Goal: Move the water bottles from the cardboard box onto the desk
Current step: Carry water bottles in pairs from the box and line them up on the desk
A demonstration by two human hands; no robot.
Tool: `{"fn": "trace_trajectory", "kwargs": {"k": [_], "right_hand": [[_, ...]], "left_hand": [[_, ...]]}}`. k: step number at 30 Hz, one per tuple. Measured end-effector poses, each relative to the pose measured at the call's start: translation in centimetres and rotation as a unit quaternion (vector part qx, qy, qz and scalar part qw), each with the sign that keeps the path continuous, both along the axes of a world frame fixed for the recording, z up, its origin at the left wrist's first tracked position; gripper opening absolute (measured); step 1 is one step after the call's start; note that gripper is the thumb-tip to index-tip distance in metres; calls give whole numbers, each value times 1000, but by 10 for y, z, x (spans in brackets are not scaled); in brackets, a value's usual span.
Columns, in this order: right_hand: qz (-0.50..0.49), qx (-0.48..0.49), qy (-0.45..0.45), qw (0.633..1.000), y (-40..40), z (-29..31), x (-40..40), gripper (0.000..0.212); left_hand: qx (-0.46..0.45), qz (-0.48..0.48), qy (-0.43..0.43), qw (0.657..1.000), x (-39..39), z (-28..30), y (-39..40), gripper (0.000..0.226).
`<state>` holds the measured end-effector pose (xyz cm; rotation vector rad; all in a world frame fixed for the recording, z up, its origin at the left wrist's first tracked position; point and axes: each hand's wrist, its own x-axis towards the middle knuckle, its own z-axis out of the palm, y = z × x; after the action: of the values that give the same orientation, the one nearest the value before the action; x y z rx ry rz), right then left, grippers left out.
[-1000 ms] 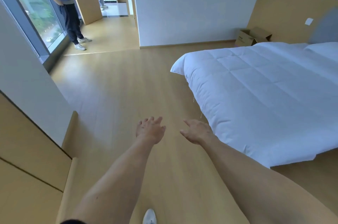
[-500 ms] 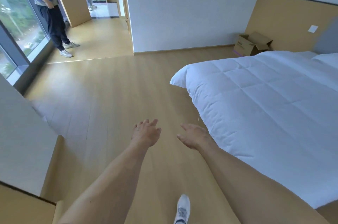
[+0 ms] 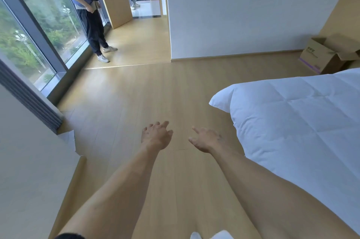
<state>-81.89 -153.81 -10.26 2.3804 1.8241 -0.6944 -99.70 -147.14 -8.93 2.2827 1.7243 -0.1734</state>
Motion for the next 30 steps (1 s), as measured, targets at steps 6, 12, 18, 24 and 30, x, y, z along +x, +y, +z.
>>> {"fn": "trace_trajectory", "kwargs": {"k": [6, 12, 18, 24, 30], "right_hand": [[3, -10, -2, 1000, 86, -2, 57, 62], [-45, -1, -5, 999, 168, -7, 121, 64], [-117, -7, -25, 993, 275, -3, 176, 60], [-150, -2, -38, 988, 387, 18, 218, 63], [-184, 14, -11, 983, 475, 20, 254, 56]], "left_hand": [[-19, -4, 5, 1000, 59, -4, 92, 51], [-15, -61, -5, 998, 128, -16, 193, 52], [-13, -118, -21, 993, 194, -28, 326, 52], [2, -156, -38, 987, 247, -11, 456, 51], [-2, -181, -26, 983, 287, -12, 548, 50]]}}
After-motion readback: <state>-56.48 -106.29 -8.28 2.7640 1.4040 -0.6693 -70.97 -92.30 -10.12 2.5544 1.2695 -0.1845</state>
